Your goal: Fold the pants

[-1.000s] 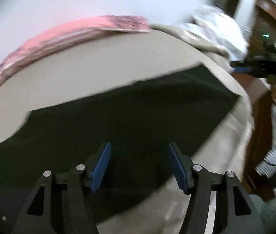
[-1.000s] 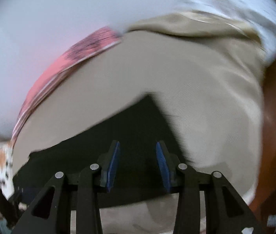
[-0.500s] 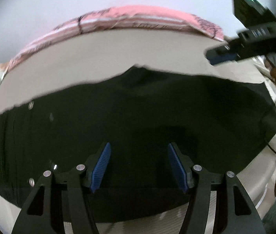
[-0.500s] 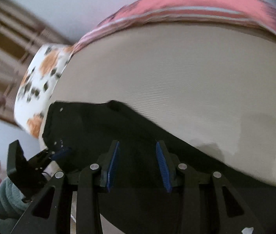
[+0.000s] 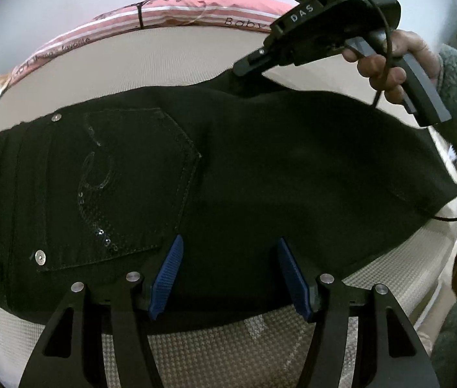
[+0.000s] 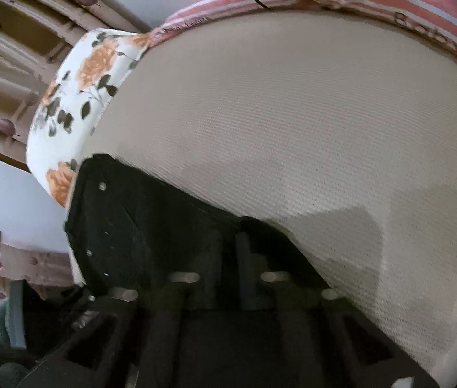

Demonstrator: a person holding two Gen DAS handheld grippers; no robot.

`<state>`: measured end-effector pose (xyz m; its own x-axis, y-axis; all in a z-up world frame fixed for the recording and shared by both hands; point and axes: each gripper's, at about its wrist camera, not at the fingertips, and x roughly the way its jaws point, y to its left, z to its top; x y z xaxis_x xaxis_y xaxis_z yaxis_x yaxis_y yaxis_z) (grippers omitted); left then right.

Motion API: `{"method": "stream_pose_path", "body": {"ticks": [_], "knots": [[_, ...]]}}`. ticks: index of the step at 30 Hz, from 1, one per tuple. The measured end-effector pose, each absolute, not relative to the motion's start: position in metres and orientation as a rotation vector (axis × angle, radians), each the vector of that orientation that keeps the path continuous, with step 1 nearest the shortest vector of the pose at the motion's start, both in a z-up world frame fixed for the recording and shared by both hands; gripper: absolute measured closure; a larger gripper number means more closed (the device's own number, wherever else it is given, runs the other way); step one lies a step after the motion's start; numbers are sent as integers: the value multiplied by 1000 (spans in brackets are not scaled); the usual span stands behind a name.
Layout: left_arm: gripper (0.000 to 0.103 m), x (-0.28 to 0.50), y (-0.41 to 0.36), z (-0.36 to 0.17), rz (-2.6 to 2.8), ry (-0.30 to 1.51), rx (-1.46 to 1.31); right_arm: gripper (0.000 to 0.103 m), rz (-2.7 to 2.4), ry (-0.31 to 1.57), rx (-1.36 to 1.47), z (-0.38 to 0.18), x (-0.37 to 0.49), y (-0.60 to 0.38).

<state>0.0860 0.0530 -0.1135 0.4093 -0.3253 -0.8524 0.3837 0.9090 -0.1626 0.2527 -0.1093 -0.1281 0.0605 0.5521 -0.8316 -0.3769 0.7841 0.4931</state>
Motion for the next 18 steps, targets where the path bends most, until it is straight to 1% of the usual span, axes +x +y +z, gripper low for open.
{"method": "stream_pose_path", "body": {"ticks": [2,4,9,10,13,15,17,18], "knots": [[42,88,56,-114,-455,1061,41,97,704,1293,147,-118,256,-107],[42,86,58,-113,-457,1059,33,101,683,1255,147,-112,260,-109],[42,92,55,-113,-451,1052,52,101,629,1274,129,-130,268,-107],[42,89,55,-113,-451,1051,52,96,627,1279,130,-132,268,-108],[42,93,55,-110,-446,1067,37,89,613,1302,202,-132,274,-115],[42,95,56,-105,-441,1086,18,88,580,1265,230,-113,273,-129],[42,103,56,-95,-423,1062,11,85,561,1213,221,-89,265,-147],[42,107,55,-88,-412,1035,21,80,538,1192,210,-76,257,-159]]}}
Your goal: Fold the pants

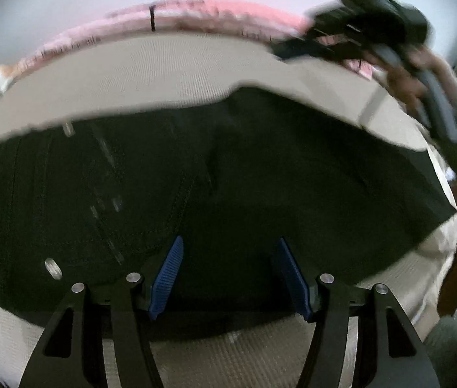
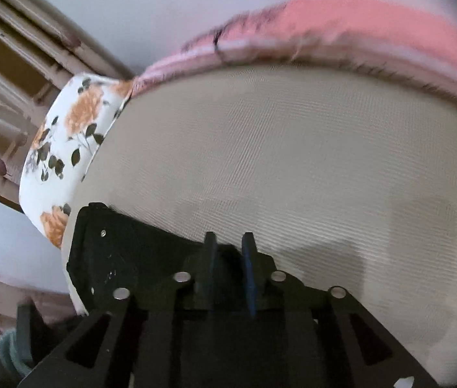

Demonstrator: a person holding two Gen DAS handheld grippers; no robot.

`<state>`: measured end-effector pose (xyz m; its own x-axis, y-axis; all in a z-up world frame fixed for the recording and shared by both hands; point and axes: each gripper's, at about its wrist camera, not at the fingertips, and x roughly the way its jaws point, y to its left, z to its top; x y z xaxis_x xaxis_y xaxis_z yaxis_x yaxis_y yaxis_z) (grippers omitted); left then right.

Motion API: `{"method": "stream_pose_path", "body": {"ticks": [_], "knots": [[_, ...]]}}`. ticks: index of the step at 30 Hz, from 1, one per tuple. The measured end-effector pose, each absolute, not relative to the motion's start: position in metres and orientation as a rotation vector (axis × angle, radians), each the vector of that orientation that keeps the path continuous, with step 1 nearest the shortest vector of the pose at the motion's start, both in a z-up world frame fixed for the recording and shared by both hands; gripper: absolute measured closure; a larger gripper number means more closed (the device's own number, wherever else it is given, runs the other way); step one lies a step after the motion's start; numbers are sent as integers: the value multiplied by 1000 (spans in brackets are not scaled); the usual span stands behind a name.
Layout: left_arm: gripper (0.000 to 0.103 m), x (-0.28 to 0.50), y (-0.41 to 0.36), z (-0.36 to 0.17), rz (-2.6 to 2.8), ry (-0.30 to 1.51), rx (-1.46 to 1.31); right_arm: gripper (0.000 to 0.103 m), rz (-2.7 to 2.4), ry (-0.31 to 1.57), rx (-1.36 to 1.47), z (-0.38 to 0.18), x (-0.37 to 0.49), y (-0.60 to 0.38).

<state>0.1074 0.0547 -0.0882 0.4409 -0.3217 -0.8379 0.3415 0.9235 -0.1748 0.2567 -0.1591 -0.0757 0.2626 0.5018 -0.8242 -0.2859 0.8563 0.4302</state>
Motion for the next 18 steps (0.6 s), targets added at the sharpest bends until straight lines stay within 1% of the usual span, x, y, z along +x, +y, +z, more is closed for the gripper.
{"method": "stream_pose_path", "body": {"ticks": [1,3,7,10,13,18], "knots": [[42,114,52,-81,-404,1009,35,76,521,1177,209,-66,250,-170],[42,127,46,-71,-409,970,42,71,455,1148,187,-47,228,-199],[42,156,16,-59,-449,915,80,71,268,1157,140,-37,175,-264],[42,178,-11,-58,-491,894,117,71,145,1170,148,-45,140,-304],[42,194,-38,-66,-528,914,137,71,39,1200,213,-66,111,-339],[42,210,-61,-84,-527,941,175,71,33,1199,222,-90,100,-330]]}}
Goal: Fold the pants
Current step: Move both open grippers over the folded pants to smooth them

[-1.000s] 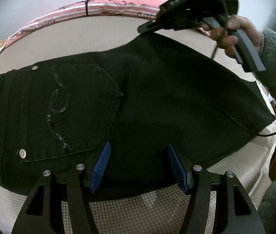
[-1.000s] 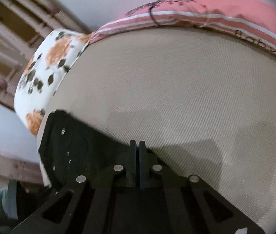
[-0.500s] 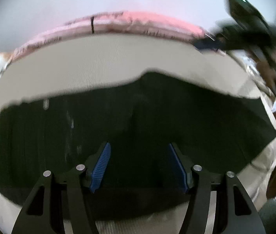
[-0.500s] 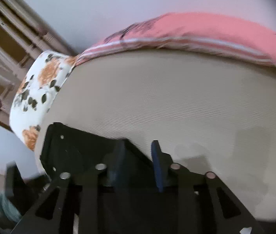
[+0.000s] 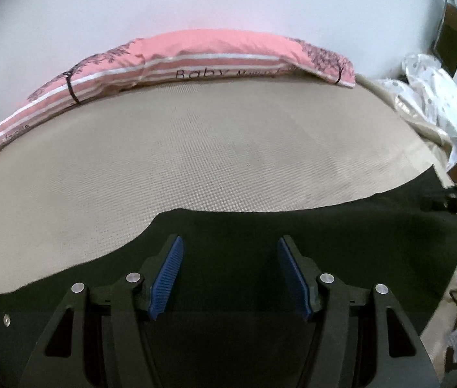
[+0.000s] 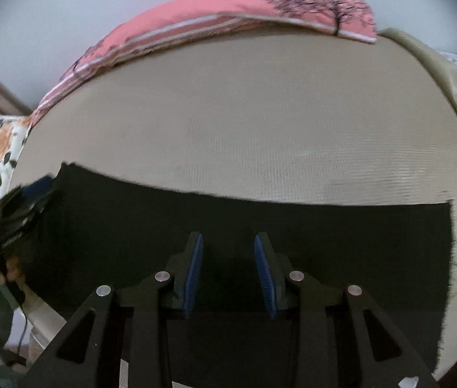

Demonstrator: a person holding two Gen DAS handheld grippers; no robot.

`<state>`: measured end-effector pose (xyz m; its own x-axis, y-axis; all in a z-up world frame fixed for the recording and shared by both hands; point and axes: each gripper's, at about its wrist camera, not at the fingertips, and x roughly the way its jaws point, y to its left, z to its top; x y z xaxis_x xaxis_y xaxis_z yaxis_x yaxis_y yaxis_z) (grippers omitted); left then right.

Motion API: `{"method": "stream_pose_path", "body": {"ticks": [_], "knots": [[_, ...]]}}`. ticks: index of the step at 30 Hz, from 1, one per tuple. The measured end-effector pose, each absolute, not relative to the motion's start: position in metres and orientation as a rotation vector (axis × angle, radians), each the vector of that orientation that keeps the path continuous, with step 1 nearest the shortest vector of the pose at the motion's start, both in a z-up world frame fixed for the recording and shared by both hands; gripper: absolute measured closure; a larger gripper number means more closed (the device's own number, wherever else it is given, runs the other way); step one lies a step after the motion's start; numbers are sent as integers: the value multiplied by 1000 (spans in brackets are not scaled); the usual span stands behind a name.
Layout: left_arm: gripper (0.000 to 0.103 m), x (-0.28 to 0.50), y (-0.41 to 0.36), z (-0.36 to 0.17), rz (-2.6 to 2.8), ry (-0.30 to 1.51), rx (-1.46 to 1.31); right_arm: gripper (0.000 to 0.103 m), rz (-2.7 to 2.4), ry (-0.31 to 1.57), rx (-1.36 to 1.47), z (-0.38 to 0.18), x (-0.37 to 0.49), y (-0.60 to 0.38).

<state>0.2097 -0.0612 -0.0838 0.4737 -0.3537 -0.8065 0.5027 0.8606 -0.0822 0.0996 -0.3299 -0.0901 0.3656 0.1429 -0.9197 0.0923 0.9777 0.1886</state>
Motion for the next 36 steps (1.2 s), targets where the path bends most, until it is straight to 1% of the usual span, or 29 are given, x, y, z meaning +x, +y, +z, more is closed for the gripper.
{"method": "stream_pose_path", "body": {"ticks": [4,6,7,8,12,13,15,20,23,26,30,32,33,34,36], "knots": [[42,219,-58,-99,-465,947,200,72,48,1197,174,-112,109,-308],[42,227,-53,-107,-427,972,207,75,15,1191,126,-121,115,-304],[41,229,-50,-110,-421,991,194,76,7,1158,112,-120,116,-304],[41,232,-42,-112,-432,991,147,77,-23,1147,60,-121,119,-303],[41,230,-32,-111,-417,986,152,76,-50,1131,92,-121,127,-313],[41,229,-31,-110,-409,991,150,71,-65,1128,88,-118,126,-314],[41,223,-29,-102,-400,981,138,71,-53,1103,116,-108,121,-312],[41,201,-50,-80,-474,901,188,71,63,1060,127,-87,118,-267],[41,192,-67,-87,-528,925,232,72,132,1059,90,-86,120,-232],[41,185,-68,-106,-517,966,272,72,129,1070,17,-95,118,-213],[41,175,-47,-112,-511,980,244,69,51,1117,43,-112,114,-246],[41,172,-36,-112,-500,990,231,70,43,1109,133,-110,109,-278],[41,170,-30,-111,-495,991,232,67,-7,1113,145,-108,105,-294],[41,168,-27,-111,-486,991,238,61,-38,1113,153,-106,103,-306],[41,164,-19,-111,-472,992,247,60,-123,1107,196,-100,94,-337]]}}
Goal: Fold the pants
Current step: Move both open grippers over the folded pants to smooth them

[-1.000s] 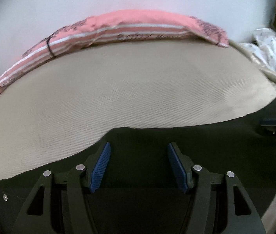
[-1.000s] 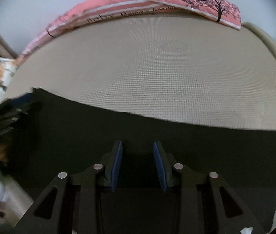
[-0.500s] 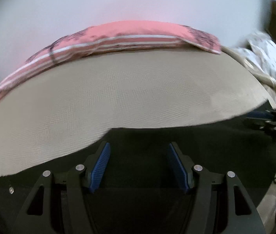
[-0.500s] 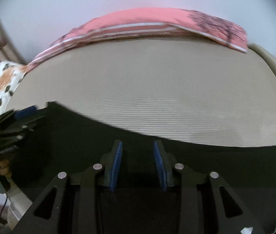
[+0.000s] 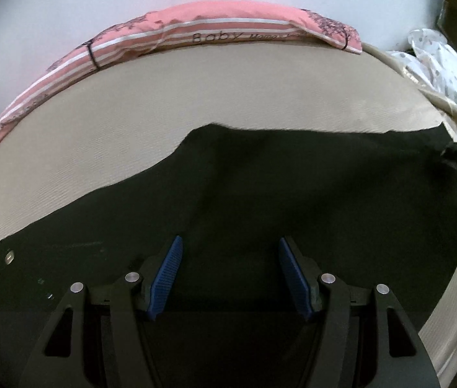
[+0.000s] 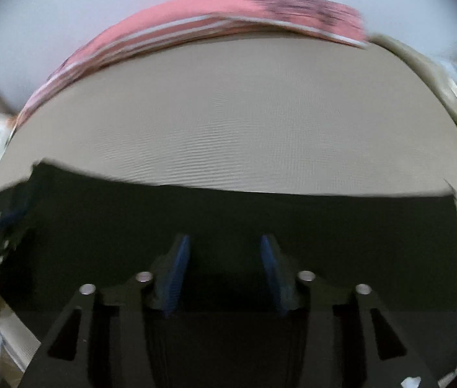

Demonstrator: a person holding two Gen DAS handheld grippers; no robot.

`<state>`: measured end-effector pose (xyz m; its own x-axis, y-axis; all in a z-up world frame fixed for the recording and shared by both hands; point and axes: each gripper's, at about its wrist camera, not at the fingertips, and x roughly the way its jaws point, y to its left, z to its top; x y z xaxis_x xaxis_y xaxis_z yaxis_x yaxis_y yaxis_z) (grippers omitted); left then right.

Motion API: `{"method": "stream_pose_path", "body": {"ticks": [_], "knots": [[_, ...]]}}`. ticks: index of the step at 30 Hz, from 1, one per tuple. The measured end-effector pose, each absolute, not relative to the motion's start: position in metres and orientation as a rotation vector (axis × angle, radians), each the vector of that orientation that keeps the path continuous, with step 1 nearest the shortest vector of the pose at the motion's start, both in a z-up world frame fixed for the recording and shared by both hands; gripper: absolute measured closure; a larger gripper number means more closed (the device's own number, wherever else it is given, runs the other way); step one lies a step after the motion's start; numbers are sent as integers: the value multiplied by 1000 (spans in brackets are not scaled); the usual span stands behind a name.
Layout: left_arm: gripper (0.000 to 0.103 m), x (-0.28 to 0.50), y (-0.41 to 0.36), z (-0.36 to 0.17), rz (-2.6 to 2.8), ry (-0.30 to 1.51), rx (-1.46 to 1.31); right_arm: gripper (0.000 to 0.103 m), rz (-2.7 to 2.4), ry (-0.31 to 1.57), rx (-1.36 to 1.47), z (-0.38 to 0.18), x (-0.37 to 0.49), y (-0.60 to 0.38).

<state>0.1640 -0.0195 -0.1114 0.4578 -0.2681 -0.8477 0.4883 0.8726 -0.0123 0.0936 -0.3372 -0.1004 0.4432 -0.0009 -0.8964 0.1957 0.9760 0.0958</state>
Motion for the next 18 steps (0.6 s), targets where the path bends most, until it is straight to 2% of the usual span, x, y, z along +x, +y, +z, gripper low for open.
{"method": "stream_pose_path", "body": {"ticks": [9,18], "knots": [[41,132,9,-111,-472,993,305,59,-398,1132,268,-93,38,-427],[40,91,11,-114,-521,1049,313,57,-272,1128,277,-89,20,-403]]}}
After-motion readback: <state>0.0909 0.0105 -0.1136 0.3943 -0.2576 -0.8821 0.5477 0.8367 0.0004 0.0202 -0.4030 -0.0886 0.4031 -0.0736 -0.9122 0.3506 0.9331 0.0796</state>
